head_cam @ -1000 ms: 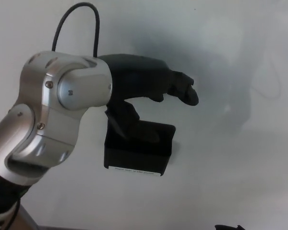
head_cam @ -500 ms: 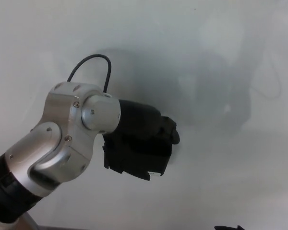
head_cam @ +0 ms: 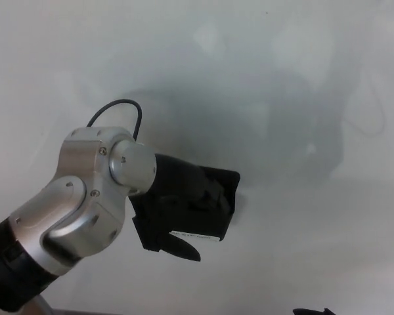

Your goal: A magnetic marker holder is on the left hand side of the white board, the robot put the index and middle finger into the opening of the container and pull off the magnetic holder and hand it to a human on the left hand side.

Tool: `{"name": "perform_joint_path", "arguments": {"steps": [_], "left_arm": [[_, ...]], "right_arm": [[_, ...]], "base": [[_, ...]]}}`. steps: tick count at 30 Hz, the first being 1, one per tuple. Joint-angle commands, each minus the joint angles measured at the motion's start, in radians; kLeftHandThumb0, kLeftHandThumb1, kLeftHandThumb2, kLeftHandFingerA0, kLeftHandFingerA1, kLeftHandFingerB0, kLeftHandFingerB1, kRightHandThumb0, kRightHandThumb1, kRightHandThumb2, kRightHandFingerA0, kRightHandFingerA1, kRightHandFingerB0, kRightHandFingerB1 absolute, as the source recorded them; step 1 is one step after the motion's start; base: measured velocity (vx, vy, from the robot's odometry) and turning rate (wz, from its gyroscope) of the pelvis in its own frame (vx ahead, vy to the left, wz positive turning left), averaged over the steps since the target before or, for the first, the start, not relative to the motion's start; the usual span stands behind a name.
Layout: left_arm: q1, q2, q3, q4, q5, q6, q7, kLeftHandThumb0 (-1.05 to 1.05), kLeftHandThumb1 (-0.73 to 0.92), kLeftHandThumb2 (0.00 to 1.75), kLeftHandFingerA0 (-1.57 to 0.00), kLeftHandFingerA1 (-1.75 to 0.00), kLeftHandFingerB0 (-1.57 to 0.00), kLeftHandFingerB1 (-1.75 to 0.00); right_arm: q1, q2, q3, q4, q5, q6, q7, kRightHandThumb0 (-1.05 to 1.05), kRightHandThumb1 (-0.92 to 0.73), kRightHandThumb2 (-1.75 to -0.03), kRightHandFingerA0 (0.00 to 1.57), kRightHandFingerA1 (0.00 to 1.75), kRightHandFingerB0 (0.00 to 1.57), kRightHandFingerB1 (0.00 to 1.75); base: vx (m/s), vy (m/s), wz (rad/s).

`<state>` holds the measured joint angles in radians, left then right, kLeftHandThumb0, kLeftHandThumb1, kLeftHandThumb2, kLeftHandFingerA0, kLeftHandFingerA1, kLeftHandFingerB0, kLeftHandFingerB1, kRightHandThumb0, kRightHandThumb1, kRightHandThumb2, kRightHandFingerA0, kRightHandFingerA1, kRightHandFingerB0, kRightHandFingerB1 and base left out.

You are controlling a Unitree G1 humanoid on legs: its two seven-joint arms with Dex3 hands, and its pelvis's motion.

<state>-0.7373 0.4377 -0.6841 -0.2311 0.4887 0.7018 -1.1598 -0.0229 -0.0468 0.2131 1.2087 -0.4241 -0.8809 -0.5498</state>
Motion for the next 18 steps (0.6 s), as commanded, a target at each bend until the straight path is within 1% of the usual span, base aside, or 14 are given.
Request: {"name": "perform_joint_path", "arguments": {"steps": [1, 3, 5, 6, 8, 12, 14, 18], "left_arm": [[0.053, 0.030, -0.014, -0.006, 0.082, -0.126, 0.156, -0.71, 0.55, 0.88, 0.00, -0.18, -0.05, -0.25], [0.078, 0.042, -0.031, -0.024, 0.140, -0.189, 0.237, -0.69, 0.54, 0.87, 0.00, -0.20, -0.05, -0.26], [0.085, 0.044, -0.036, -0.030, 0.159, -0.202, 0.257, -0.69, 0.55, 0.86, 0.00, -0.18, -0.04, -0.24], [0.097, 0.044, -0.038, -0.046, 0.177, -0.202, 0.275, -0.68, 0.54, 0.84, 0.00, -0.13, -0.03, -0.19], [0.115, 0.042, -0.046, -0.065, 0.215, -0.206, 0.310, -0.65, 0.54, 0.83, 0.00, -0.13, -0.01, -0.17], [0.136, 0.052, -0.065, -0.072, 0.279, -0.244, 0.373, -0.63, 0.53, 0.84, 0.00, -0.16, 0.00, -0.18], [0.141, 0.068, -0.092, -0.072, 0.343, -0.282, 0.413, -0.65, 0.55, 0.87, 0.00, -0.18, 0.00, -0.19], [0.156, 0.072, -0.113, -0.068, 0.389, -0.296, 0.442, -0.63, 0.53, 0.86, 0.00, -0.22, -0.01, -0.21]], "right_arm": [[0.005, -0.014, -0.005, 0.001, 0.007, -0.007, -0.007, -0.48, -0.63, -0.59, 0.85, 0.65, 0.50, 0.55], [0.006, -0.015, -0.006, 0.002, 0.011, -0.008, 0.004, -0.48, -0.63, -0.59, 0.85, 0.64, 0.50, 0.54], [0.006, -0.014, -0.007, 0.003, 0.012, -0.011, 0.005, -0.47, -0.62, -0.59, 0.86, 0.65, 0.51, 0.54], [0.007, -0.014, -0.006, 0.003, 0.011, -0.011, 0.003, -0.46, -0.62, -0.59, 0.85, 0.65, 0.51, 0.53], [0.008, -0.016, -0.003, 0.003, 0.005, -0.009, -0.004, -0.47, -0.62, -0.59, 0.86, 0.65, 0.51, 0.53], [0.008, -0.018, 0.001, 0.004, -0.001, -0.007, -0.010, -0.46, -0.62, -0.59, 0.86, 0.66, 0.51, 0.54], [0.010, -0.017, 0.002, 0.002, -0.002, -0.004, -0.011, -0.47, -0.63, -0.59, 0.85, 0.66, 0.51, 0.53], [0.013, -0.015, 0.001, 0.000, 0.003, -0.007, -0.005, -0.45, -0.62, -0.59, 0.85, 0.66, 0.51, 0.52]], "base": [[0.00, 0.000, 0.00], [0.00, 0.000, 0.00], [0.00, 0.000, 0.00], [0.00, 0.000, 0.00], [0.00, 0.000, 0.00], [0.00, 0.000, 0.00], [0.00, 0.000, 0.00], [0.00, 0.000, 0.00]]}}
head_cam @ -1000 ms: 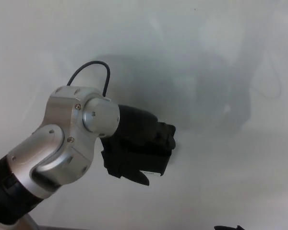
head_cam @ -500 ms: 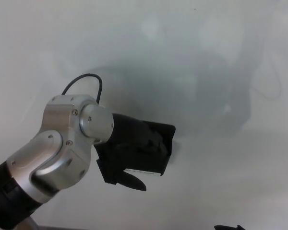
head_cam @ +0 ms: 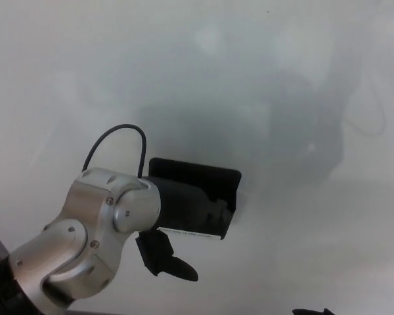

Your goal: A magnetic marker holder is on the left hand side of the white board, the robot put the index and middle finger into the opening of the container and pull off the magnetic holder and hand it to a human on the left hand side.

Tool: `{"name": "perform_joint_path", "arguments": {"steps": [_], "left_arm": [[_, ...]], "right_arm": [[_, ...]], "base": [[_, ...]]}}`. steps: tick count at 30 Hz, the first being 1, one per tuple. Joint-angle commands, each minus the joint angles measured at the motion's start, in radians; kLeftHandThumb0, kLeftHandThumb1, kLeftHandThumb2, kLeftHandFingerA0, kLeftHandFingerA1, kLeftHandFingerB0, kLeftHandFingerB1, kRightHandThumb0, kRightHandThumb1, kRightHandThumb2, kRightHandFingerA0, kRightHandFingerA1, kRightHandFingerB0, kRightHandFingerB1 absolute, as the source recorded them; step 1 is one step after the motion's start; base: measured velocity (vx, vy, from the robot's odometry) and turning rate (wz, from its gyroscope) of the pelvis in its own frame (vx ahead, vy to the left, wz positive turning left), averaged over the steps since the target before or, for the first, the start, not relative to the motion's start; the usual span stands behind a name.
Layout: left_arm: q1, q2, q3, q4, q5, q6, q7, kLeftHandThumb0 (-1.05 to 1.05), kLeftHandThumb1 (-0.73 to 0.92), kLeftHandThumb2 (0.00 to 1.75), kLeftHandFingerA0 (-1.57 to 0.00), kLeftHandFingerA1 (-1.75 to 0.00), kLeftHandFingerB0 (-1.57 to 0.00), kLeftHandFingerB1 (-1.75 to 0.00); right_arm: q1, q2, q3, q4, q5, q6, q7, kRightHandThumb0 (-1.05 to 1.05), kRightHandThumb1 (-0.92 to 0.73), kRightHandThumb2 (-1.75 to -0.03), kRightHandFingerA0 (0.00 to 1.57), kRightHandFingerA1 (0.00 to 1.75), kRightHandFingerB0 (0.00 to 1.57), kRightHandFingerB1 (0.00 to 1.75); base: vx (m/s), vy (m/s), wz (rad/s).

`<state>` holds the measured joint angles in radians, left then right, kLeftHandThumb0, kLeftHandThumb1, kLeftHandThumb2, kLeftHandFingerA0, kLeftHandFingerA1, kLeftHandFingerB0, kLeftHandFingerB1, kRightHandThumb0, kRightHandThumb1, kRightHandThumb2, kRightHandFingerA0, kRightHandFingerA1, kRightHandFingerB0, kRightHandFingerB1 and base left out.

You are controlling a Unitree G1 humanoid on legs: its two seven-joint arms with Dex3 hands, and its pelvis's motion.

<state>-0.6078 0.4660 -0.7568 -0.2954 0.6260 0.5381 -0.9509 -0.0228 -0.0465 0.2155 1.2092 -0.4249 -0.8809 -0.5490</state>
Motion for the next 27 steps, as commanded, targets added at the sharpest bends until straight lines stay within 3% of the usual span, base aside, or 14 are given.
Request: {"name": "perform_joint_path", "arguments": {"steps": [1, 5, 6, 7, 18, 27], "left_arm": [[0.029, 0.043, -0.041, -0.003, 0.255, -0.133, 0.236, -0.63, 0.53, 0.86, 0.00, -0.22, -0.01, -0.21], [0.033, 0.041, -0.046, -0.001, 0.275, -0.146, 0.236, -0.63, 0.54, 0.87, 0.00, -0.25, -0.02, -0.22], [0.032, 0.042, -0.042, -0.015, 0.284, -0.147, 0.226, -0.60, 0.69, 0.63, -0.02, -0.25, -0.01, -0.22], [0.032, 0.043, -0.037, -0.029, 0.290, -0.147, 0.218, -0.64, 0.53, 0.87, 0.00, -0.26, 0.00, -0.21], [0.027, 0.045, 0.035, -0.193, 0.331, -0.159, 0.093, -0.65, 0.51, 0.84, -0.02, -0.25, -0.01, -0.18], [0.030, 0.048, 0.135, -0.368, 0.322, -0.171, -0.003, -0.64, 0.48, 0.83, -0.03, -0.37, -0.04, -0.24]], "right_arm": [[0.013, -0.015, -0.002, -0.001, 0.005, -0.008, -0.004, -0.45, -0.62, -0.59, 0.85, 0.66, 0.51, 0.52], [0.009, -0.016, -0.001, -0.001, 0.004, -0.006, -0.005, -0.45, -0.62, -0.59, 0.85, 0.66, 0.50, 0.52], [0.009, -0.016, -0.002, 0.000, 0.006, -0.010, -0.003, -0.45, -0.62, -0.59, 0.85, 0.66, 0.51, 0.52], [0.008, -0.016, -0.004, 0.000, 0.008, -0.012, -0.002, -0.46, -0.62, -0.59, 0.85, 0.65, 0.51, 0.53], [0.001, -0.017, 0.001, 0.001, 0.000, -0.001, -0.010, -0.48, -0.63, -0.59, 0.84, 0.65, 0.51, 0.55], [0.002, -0.018, 0.003, -0.001, -0.001, 0.008, -0.013, -0.46, -0.62, -0.59, 0.85, 0.66, 0.53, 0.54]], "base": [[0.00, 0.000, 0.00], [0.00, 0.000, 0.00], [0.00, 0.000, 0.00], [0.00, 0.000, 0.00], [0.00, 0.000, 0.00], [0.00, 0.000, 0.00]]}}
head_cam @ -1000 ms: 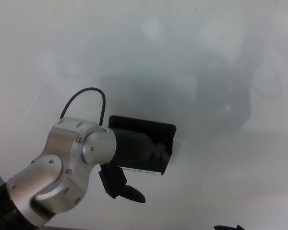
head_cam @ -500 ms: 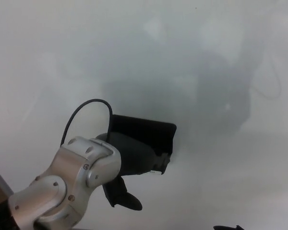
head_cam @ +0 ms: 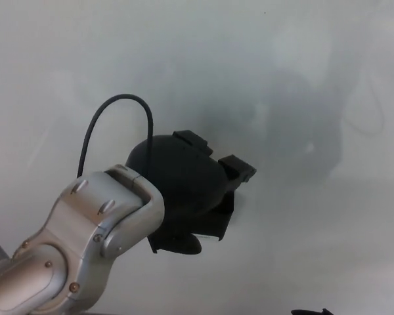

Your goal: A magnetic marker holder is on the left hand side of the white board, the robot put the index and middle finger into the opening of the container and pull off the magnetic holder and hand it to a human on the left hand side.

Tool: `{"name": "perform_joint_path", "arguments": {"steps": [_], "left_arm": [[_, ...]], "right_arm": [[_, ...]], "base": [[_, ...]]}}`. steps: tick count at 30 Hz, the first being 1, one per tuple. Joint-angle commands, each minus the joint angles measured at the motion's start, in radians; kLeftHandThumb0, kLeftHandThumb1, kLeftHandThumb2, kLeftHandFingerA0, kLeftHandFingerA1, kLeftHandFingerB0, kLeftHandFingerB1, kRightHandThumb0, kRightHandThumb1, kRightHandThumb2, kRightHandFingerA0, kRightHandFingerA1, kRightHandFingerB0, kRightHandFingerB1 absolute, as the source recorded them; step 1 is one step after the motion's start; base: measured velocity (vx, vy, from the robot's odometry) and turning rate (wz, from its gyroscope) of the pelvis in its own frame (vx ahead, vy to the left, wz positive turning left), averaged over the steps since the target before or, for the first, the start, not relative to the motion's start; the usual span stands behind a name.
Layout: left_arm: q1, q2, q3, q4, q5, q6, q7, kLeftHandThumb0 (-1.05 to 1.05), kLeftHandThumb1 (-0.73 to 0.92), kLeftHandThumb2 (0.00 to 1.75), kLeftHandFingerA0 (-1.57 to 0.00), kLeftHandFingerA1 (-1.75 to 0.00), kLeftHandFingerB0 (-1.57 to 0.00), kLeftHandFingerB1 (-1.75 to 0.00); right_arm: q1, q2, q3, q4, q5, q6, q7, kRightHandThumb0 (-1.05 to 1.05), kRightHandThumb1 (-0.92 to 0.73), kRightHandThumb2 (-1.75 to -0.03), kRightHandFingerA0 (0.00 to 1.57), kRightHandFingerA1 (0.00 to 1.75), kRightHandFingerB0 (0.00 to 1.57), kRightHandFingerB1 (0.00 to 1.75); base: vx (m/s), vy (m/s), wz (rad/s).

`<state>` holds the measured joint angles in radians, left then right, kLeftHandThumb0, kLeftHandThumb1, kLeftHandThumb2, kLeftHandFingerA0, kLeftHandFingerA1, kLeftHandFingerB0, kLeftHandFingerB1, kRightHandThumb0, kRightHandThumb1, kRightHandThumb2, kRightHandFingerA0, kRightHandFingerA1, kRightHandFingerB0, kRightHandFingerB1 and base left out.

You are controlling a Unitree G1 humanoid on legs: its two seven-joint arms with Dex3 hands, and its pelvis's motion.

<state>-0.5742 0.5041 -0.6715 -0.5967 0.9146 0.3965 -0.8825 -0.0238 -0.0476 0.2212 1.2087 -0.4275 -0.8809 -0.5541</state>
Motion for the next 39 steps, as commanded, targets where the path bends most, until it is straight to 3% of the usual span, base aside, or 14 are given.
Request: {"name": "perform_joint_path", "arguments": {"steps": [1, 2, 3, 4, 5, 8, 9, 10, 11, 27, 39], "left_arm": [[-0.008, 0.004, 0.058, -0.072, 0.030, -0.030, -0.084, -0.68, 0.49, 0.82, -0.05, -0.33, -0.06, -0.19], [-0.014, -0.002, 0.065, -0.074, 0.026, -0.029, -0.099, -0.68, 0.49, 0.82, -0.05, -0.33, -0.06, -0.19], [-0.017, -0.005, 0.066, -0.070, 0.024, -0.028, -0.105, -0.59, 0.66, 0.60, -0.08, -0.29, -0.03, -0.24], [-0.017, -0.009, 0.069, -0.066, 0.025, -0.029, -0.111, -0.59, 0.66, 0.60, -0.08, -0.29, -0.03, -0.24], [-0.018, -0.012, 0.068, -0.045, 0.021, -0.031, -0.112, -0.63, 0.51, 0.81, -0.05, -0.33, -0.03, -0.22], [-0.017, -0.024, 0.065, 0.001, 0.025, -0.020, -0.136, -0.64, 0.53, 0.81, -0.05, -0.29, -0.03, -0.21], [-0.018, -0.032, 0.060, 0.022, 0.032, -0.006, -0.158, -0.59, 0.67, 0.63, -0.05, -0.24, -0.04, -0.19], [-0.018, -0.032, 0.060, 0.022, 0.032, -0.006, -0.158, -0.59, 0.67, 0.63, -0.05, -0.24, -0.04, -0.19], [-0.014, -0.047, 0.058, 0.051, 0.034, 0.001, -0.158, -0.64, 0.51, 0.86, -0.02, -0.28, -0.03, -0.22], [-0.007, -0.150, 0.056, 0.306, -0.004, 0.044, -0.201, -0.65, 0.55, 0.88, 0.00, -0.24, -0.01, -0.22], [-0.015, -0.174, 0.053, 0.333, 0.021, 0.042, -0.207, -0.63, 0.55, 0.88, 0.00, -0.26, 0.00, -0.22]], "right_arm": [[0.002, -0.016, -0.003, 0.001, 0.003, 0.009, -0.008, -0.46, -0.62, -0.59, 0.85, 0.66, 0.53, 0.54], [0.001, -0.016, -0.005, 0.002, 0.004, 0.010, -0.008, -0.46, -0.62, -0.59, 0.85, 0.66, 0.53, 0.54], [0.000, -0.017, -0.003, 0.002, 0.001, 0.007, -0.012, -0.46, -0.62, -0.59, 0.86, 0.66, 0.53, 0.55], [0.000, -0.018, 0.000, 0.002, -0.004, 0.004, -0.019, -0.46, -0.62, -0.59, 0.86, 0.66, 0.53, 0.55], [-0.001, -0.019, 0.001, 0.002, -0.006, 0.004, -0.021, -0.47, -0.63, -0.59, 0.86, 0.66, 0.53, 0.55], [0.005, -0.018, 0.003, 0.000, -0.006, 0.005, -0.020, -0.48, -0.63, -0.59, 0.85, 0.65, 0.53, 0.55], [0.008, -0.016, 0.002, 0.000, -0.002, 0.001, -0.016, -0.46, -0.62, -0.59, 0.85, 0.65, 0.54, 0.54], [0.008, -0.016, 0.002, 0.000, -0.002, 0.001, -0.016, -0.46, -0.62, -0.59, 0.85, 0.65, 0.54, 0.54], [0.007, -0.015, -0.001, 0.000, 0.002, 0.001, -0.012, -0.47, -0.62, -0.59, 0.85, 0.65, 0.53, 0.54], [-0.001, -0.018, -0.001, -0.001, 0.004, 0.001, -0.006, -0.51, -0.64, -0.60, 0.84, 0.64, 0.52, 0.54], [-0.017, -0.016, 0.003, 0.000, 0.001, 0.011, -0.008, -0.49, -0.64, -0.59, 0.83, 0.63, 0.54, 0.53]], "base": [[0.00, 0.000, 0.00], [0.00, 0.000, 0.00], [0.00, 0.000, 0.00], [0.00, 0.000, 0.00], [0.00, 0.000, 0.00], [0.00, 0.000, 0.00], [0.00, 0.000, 0.00], [0.00, 0.000, 0.00], [0.00, 0.000, 0.00], [0.00, 0.000, 0.00], [0.00, 0.000, 0.00]]}}
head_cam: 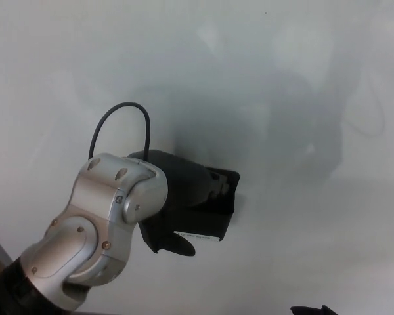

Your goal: A magnetic marker holder is on the left hand side of the white board, the robot put the index and middle finger into the opening of the container and pull off the magnetic holder and hand it to a human on the left hand side.

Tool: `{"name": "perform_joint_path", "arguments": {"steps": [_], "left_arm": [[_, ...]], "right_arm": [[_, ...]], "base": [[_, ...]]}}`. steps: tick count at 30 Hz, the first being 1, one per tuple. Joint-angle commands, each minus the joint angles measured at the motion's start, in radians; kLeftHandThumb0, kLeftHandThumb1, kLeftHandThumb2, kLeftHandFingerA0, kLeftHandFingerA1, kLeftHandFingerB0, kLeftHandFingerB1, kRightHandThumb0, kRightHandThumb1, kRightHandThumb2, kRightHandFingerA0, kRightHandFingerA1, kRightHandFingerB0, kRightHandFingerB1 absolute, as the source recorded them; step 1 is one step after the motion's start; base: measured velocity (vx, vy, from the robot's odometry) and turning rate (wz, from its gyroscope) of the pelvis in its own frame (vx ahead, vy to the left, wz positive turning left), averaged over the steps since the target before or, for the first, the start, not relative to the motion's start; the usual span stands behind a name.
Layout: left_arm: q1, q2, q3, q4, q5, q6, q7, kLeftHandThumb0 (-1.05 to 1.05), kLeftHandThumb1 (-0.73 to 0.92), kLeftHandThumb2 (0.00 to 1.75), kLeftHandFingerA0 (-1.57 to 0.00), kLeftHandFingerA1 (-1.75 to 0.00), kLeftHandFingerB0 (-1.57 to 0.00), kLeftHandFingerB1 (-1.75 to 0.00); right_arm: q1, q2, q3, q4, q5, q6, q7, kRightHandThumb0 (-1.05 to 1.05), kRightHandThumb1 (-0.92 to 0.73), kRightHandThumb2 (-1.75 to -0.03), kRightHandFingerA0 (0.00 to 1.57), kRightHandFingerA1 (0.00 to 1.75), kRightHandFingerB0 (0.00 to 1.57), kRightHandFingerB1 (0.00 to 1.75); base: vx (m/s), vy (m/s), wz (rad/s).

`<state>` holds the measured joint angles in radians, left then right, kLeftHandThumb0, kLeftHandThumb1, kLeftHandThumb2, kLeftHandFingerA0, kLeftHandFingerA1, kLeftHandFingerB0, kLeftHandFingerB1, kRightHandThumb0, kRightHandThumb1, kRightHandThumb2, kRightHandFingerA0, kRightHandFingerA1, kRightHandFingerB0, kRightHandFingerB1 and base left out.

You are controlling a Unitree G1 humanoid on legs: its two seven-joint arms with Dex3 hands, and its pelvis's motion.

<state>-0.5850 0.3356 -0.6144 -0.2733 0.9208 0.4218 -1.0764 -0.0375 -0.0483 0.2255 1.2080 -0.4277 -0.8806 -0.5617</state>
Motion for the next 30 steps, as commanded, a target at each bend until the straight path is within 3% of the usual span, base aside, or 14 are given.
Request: {"name": "perform_joint_path", "arguments": {"steps": [1, 30], "left_arm": [[-0.001, -0.008, -0.004, 0.012, 0.015, 0.018, -0.012, -0.63, 0.55, 0.88, 0.00, -0.26, 0.00, -0.22], [-0.065, -0.039, -0.059, 0.248, 0.063, -0.025, 0.081, -0.65, 0.57, 0.90, -0.01, -0.28, 0.00, -0.22]], "right_arm": [[-0.003, -0.017, -0.001, 0.002, 0.000, 0.011, -0.001, -0.49, -0.64, -0.59, 0.83, 0.63, 0.54, 0.53], [-0.006, -0.013, 0.002, 0.000, -0.004, 0.013, -0.008, -0.48, -0.64, -0.59, 0.84, 0.64, 0.55, 0.55]], "base": [[0.00, 0.000, 0.00], [0.00, 0.000, 0.00]]}}
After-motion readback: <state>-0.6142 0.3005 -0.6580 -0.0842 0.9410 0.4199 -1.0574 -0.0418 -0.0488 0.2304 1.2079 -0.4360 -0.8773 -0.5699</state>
